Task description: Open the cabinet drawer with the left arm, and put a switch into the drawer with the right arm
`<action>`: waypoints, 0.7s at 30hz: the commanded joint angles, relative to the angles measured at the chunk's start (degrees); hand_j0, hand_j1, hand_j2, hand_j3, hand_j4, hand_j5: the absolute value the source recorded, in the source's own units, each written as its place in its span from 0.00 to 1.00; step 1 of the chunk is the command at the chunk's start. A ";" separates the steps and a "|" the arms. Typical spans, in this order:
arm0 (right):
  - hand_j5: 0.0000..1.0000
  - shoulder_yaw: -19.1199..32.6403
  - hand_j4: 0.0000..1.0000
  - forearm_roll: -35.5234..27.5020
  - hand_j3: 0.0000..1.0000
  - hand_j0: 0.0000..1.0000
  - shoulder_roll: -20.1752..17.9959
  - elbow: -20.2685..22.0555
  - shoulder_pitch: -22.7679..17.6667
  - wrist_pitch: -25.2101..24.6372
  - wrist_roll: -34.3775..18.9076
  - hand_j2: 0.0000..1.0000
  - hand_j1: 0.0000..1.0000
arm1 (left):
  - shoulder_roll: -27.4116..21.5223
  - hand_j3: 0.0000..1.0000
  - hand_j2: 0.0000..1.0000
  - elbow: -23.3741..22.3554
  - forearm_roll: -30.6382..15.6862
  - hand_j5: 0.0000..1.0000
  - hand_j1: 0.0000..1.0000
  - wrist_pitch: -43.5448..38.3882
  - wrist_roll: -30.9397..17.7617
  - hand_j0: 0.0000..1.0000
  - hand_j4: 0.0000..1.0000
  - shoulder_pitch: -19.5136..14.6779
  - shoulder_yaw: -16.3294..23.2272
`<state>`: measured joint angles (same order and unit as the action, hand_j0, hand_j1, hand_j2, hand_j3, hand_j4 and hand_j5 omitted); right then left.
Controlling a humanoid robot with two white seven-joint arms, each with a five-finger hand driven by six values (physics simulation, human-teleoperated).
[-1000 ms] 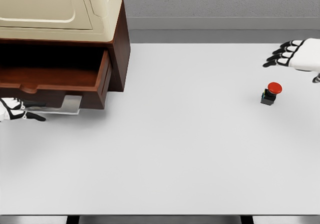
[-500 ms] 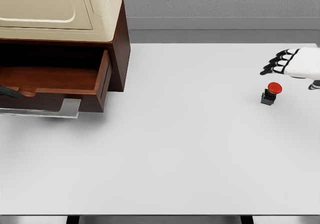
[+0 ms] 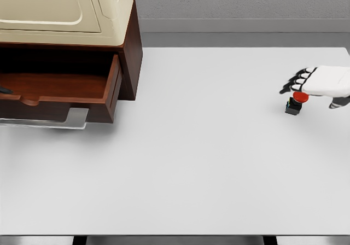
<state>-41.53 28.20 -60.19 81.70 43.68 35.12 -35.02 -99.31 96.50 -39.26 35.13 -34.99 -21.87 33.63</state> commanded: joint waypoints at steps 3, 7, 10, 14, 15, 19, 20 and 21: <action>1.00 -0.48 1.00 2.12 1.00 1.00 2.27 -4.27 0.97 -0.12 0.02 1.00 1.00 | -0.36 1.00 1.00 -4.92 -6.88 1.00 1.00 -0.13 0.10 1.00 1.00 -0.37 -1.90; 1.00 -0.74 1.00 2.21 1.00 1.00 4.37 -5.32 1.76 -0.12 0.02 1.00 1.00 | -0.69 1.00 1.00 -8.08 -8.12 1.00 1.00 -0.13 0.27 1.00 1.00 -0.81 -1.99; 1.00 -4.35 1.00 5.02 1.00 1.00 7.36 -8.66 2.99 -0.12 0.02 1.00 1.00 | 0.17 1.00 1.00 -8.87 -7.06 1.00 1.00 -0.13 0.63 1.00 1.00 -0.81 -1.90; 1.00 -4.87 1.00 5.37 1.00 1.00 8.24 -10.60 3.16 -0.12 0.02 1.00 1.00 | 1.49 1.00 1.00 -8.26 -6.09 1.00 1.00 -0.13 0.63 1.00 1.00 -0.81 -2.87; 1.00 -5.05 1.00 5.37 1.00 1.00 8.33 -11.21 3.25 -0.12 0.02 1.00 1.00 | 1.93 1.00 1.00 -7.03 -5.74 1.00 1.00 -0.13 0.63 1.00 1.00 -0.81 -3.22; 1.00 -5.05 1.00 5.64 1.00 1.00 8.51 -13.15 4.04 -0.12 0.02 1.00 1.00 | 7.02 1.00 1.00 0.35 -0.65 1.00 1.00 -0.13 0.54 1.00 1.00 -1.07 -6.56; 1.00 -5.05 1.00 5.64 1.00 1.00 8.60 -13.15 4.13 -0.12 0.02 1.00 1.00 | 7.38 1.00 1.00 2.63 -0.12 1.00 1.00 -0.13 0.54 1.00 1.00 -1.42 -6.65; 1.00 -5.05 1.00 5.64 1.00 1.00 8.60 -13.15 4.22 -0.12 0.02 1.00 1.00 | 7.64 1.00 1.00 4.48 0.06 1.00 1.00 -0.13 0.54 1.00 1.00 -2.57 -6.65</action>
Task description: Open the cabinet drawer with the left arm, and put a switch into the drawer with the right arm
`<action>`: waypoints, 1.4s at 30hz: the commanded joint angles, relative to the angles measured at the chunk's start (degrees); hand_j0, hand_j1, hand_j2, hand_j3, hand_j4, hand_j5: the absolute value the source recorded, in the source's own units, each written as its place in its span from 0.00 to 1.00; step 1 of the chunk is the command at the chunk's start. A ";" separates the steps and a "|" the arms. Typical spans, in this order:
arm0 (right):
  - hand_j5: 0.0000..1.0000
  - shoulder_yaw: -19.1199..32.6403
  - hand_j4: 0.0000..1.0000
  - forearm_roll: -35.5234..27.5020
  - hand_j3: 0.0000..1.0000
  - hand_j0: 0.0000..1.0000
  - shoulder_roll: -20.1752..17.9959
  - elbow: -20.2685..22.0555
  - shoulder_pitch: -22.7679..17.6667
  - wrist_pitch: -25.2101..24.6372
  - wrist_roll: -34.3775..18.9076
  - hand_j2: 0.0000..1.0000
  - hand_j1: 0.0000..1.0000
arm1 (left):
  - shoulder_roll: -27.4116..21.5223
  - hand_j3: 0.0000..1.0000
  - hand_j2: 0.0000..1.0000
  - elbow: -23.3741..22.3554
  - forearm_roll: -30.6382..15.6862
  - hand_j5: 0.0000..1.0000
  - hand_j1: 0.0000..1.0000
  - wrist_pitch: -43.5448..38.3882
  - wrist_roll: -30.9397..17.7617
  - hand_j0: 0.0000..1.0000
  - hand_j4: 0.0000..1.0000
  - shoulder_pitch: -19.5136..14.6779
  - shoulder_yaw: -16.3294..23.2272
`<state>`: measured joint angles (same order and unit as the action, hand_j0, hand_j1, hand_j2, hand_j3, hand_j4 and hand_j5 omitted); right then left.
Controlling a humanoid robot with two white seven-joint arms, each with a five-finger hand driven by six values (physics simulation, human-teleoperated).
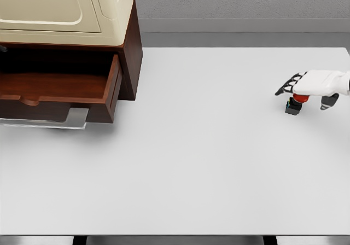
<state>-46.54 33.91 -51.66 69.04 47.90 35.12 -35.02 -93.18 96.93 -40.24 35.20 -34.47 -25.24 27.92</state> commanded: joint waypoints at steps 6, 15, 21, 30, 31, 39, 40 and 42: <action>0.81 -0.04 0.81 -0.59 0.81 0.81 0.16 -0.40 0.26 -0.12 0.02 0.81 0.81 | 4.24 1.00 1.00 4.06 2.44 1.00 1.00 -0.20 -0.53 1.00 1.00 -0.87 -1.47; 0.44 -0.74 0.44 -2.96 0.44 0.44 0.69 -0.14 0.26 -0.12 0.02 0.44 0.44 | 4.85 1.00 1.00 4.06 2.53 1.00 1.00 -0.20 -0.08 1.00 1.00 -2.71 -2.43; 0.38 -1.36 0.38 -4.73 0.38 0.38 0.69 -0.14 0.26 -0.12 0.02 0.38 0.38 | 4.68 1.00 1.00 4.06 2.53 1.00 1.00 -0.20 -0.08 1.00 1.00 -2.80 -2.43; 0.38 -1.10 0.38 -11.41 0.38 0.38 3.59 4.26 7.03 -0.12 0.02 0.38 0.38 | 4.59 1.00 1.00 3.97 2.53 1.00 1.00 -0.20 0.01 1.00 1.00 -3.15 -2.43; 0.39 -1.10 0.39 -11.58 0.39 0.39 4.99 4.78 8.52 -0.12 0.02 0.39 0.39 | 4.50 1.00 1.00 3.97 2.53 1.00 1.00 -0.20 -0.08 1.00 1.00 -3.15 -2.43; 0.39 -4.87 0.39 -12.02 0.39 0.39 14.75 5.84 15.29 -0.12 0.02 0.39 0.39 | 4.41 1.00 1.00 3.97 2.44 1.00 1.00 -0.20 -0.07 1.00 1.00 -3.15 -2.43; 0.39 -6.45 0.39 -12.11 0.39 0.39 16.07 5.84 16.61 -0.12 0.02 0.39 0.39 | 4.41 1.00 1.00 3.97 2.44 1.00 1.00 -0.20 0.01 1.00 1.00 -3.24 -2.43; 0.39 -9.18 0.39 -12.11 0.39 0.39 20.28 5.84 18.54 -0.12 0.02 0.39 0.39 | 4.33 1.00 1.00 3.97 2.36 1.00 1.00 -0.20 0.01 1.00 1.00 -3.24 -2.43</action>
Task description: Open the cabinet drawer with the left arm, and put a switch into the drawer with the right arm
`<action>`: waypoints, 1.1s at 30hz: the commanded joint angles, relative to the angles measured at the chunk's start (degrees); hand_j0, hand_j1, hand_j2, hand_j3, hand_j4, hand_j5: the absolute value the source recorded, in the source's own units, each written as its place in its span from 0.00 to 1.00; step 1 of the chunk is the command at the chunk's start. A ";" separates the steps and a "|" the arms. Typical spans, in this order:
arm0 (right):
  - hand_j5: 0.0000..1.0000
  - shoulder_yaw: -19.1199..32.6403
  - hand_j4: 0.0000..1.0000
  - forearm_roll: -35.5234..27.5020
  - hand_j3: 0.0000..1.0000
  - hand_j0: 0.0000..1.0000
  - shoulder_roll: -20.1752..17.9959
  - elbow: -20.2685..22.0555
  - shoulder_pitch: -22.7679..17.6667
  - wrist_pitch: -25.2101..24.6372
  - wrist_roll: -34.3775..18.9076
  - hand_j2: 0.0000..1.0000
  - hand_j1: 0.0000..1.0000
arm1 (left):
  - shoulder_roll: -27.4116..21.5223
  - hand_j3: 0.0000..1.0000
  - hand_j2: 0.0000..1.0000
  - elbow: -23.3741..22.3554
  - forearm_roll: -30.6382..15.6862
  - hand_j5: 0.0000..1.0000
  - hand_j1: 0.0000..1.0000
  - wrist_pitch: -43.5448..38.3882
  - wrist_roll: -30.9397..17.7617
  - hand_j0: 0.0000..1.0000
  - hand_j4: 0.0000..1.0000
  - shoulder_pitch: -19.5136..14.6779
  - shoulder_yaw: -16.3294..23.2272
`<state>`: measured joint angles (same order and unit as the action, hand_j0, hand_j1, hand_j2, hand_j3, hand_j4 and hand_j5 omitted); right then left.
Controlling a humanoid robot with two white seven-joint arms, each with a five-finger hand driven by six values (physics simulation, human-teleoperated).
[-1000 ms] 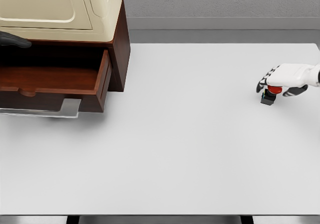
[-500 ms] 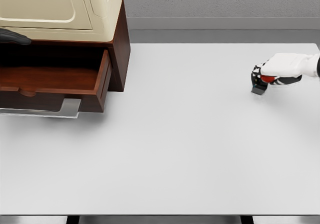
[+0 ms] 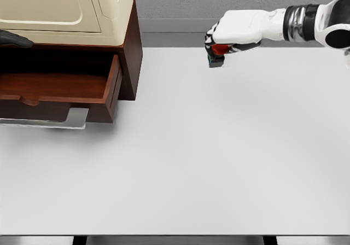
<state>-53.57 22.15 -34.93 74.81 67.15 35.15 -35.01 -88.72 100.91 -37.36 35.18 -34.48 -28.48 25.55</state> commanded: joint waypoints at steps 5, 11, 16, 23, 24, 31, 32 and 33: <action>0.40 -3.73 0.40 -0.35 0.40 0.40 9.09 0.24 1.85 -0.15 0.01 0.40 0.40 | -0.14 1.00 1.00 -0.01 -0.43 1.00 1.00 -0.18 0.03 1.00 1.00 0.00 -0.06; 0.40 -4.08 0.40 -0.35 0.40 0.40 11.20 3.94 3.43 -0.15 0.01 0.40 0.40 | -0.14 1.00 1.00 -0.01 -0.43 1.00 1.00 -0.18 0.03 1.00 1.00 0.00 -0.06; 0.42 -3.47 0.42 -0.44 0.42 0.42 13.48 4.46 6.86 -0.15 0.01 0.42 0.42 | -0.14 1.00 1.00 -0.01 -0.43 1.00 1.00 -0.18 0.03 1.00 1.00 0.00 -0.15; 0.42 -3.91 0.42 -0.44 0.42 0.42 21.83 4.38 9.76 -0.15 0.01 0.42 0.42 | -0.14 1.00 1.00 -0.01 -0.43 1.00 1.00 -0.18 0.03 1.00 1.00 0.09 -0.06; 0.42 -4.00 0.42 -0.35 0.42 0.42 22.63 4.20 9.93 -0.15 0.01 0.42 0.42 | -0.14 1.00 1.00 -0.01 -0.43 1.00 1.00 -0.18 0.03 1.00 1.00 0.09 -0.06; 0.43 -4.00 0.43 0.35 0.43 0.43 30.45 -10.12 13.01 -0.15 0.01 0.43 0.43 | -0.14 1.00 1.00 -0.01 -0.25 1.00 1.00 -0.18 -0.06 1.00 1.00 0.27 -0.06; 0.43 -4.00 0.43 0.44 0.43 0.43 30.80 -11.18 13.01 -0.15 0.01 0.43 0.43 | -0.14 1.00 1.00 -0.01 -0.25 1.00 1.00 -0.18 -0.06 1.00 1.00 0.27 -0.06; 0.43 -4.00 0.43 0.53 0.43 0.43 31.59 -12.06 13.01 -0.15 0.01 0.43 0.43 | -0.14 1.00 1.00 -0.01 -0.25 1.00 1.00 -0.18 -0.06 1.00 1.00 0.27 -0.06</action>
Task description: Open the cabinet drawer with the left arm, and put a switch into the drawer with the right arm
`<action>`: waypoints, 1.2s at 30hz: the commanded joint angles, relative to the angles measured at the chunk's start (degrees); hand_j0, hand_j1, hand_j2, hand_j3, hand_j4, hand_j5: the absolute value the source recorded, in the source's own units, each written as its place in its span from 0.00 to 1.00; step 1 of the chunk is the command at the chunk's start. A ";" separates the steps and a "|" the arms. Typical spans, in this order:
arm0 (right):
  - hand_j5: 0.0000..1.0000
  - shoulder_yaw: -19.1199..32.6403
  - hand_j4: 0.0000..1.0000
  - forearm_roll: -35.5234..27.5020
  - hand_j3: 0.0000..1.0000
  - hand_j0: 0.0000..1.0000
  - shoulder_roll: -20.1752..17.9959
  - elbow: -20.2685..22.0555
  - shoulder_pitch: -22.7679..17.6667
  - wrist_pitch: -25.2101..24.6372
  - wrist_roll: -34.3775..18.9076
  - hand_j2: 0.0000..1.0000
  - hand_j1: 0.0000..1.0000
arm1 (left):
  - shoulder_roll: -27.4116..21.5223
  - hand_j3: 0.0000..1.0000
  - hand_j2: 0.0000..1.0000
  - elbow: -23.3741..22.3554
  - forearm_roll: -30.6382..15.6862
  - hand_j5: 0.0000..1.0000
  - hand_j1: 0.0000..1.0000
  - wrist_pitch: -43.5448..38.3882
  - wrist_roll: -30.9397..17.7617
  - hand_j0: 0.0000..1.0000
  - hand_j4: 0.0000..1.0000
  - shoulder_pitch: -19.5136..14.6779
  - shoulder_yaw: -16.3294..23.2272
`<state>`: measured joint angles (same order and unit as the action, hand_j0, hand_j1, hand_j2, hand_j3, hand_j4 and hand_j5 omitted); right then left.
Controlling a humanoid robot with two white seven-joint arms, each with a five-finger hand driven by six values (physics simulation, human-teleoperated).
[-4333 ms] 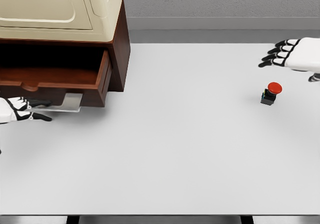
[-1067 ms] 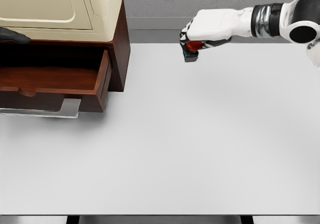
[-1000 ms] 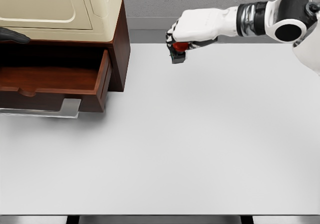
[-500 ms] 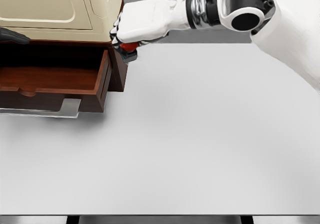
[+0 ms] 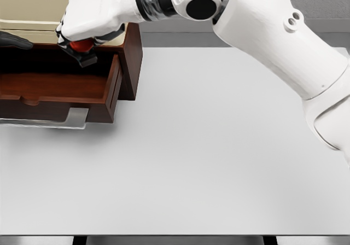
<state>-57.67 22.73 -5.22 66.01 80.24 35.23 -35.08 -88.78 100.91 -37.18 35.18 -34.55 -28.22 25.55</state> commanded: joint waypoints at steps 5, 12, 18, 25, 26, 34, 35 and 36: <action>0.43 -0.60 0.43 0.92 0.43 0.43 4.87 -7.83 0.70 -0.23 0.08 0.43 0.43 | 0.01 1.00 1.00 -0.01 -0.43 1.00 1.00 -0.18 -0.08 1.00 1.00 0.09 -0.07; 1.00 -0.69 1.00 5.14 1.00 1.00 5.22 -8.79 0.88 -0.23 0.08 1.00 1.00 | -0.08 1.00 1.00 -0.01 -0.26 1.00 1.00 -0.18 -0.17 1.00 1.00 0.18 -0.07; 1.00 -0.77 1.00 5.05 1.00 1.00 5.22 -8.18 1.14 -0.23 0.08 1.00 1.00 | 0.01 1.00 1.00 -0.01 -0.26 1.00 1.00 -0.18 -0.35 1.00 1.00 0.27 -0.07; 1.00 -0.77 1.00 4.70 1.00 1.00 -0.31 4.99 -0.44 -0.23 0.08 1.00 1.00 | 0.01 1.00 1.00 0.08 -0.34 1.00 1.00 -0.18 -0.35 1.00 1.00 0.27 -0.07; 1.00 -0.16 1.00 4.70 1.00 1.00 -4.71 12.37 -2.11 -0.23 0.08 1.00 1.00 | 0.01 1.00 1.00 0.08 -0.35 1.00 1.00 -0.18 -0.35 1.00 1.00 0.35 -0.07; 1.00 28.67 1.00 -9.28 1.00 1.00 -40.39 33.66 -18.09 -0.23 0.08 1.00 1.00 | 5.80 1.00 1.00 0.16 1.94 1.00 1.00 -0.18 -0.35 1.00 1.00 0.00 -0.07; 1.00 27.44 1.00 -8.58 1.00 1.00 -40.84 32.78 -25.04 -0.23 0.08 1.00 1.00 | 7.47 1.00 1.00 0.16 3.35 1.00 1.00 -0.18 -0.35 1.00 1.00 0.00 -0.07; 1.00 20.34 1.00 -8.14 1.00 1.00 -41.89 32.51 -26.19 -0.23 0.08 1.00 1.00 | 8.35 1.00 1.00 0.16 3.70 1.00 1.00 -0.18 -0.35 1.00 1.00 -0.08 0.02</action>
<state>-36.85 16.73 -41.99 97.66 53.53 35.15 -35.03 -82.80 101.07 -34.39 35.22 -34.91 -28.31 25.52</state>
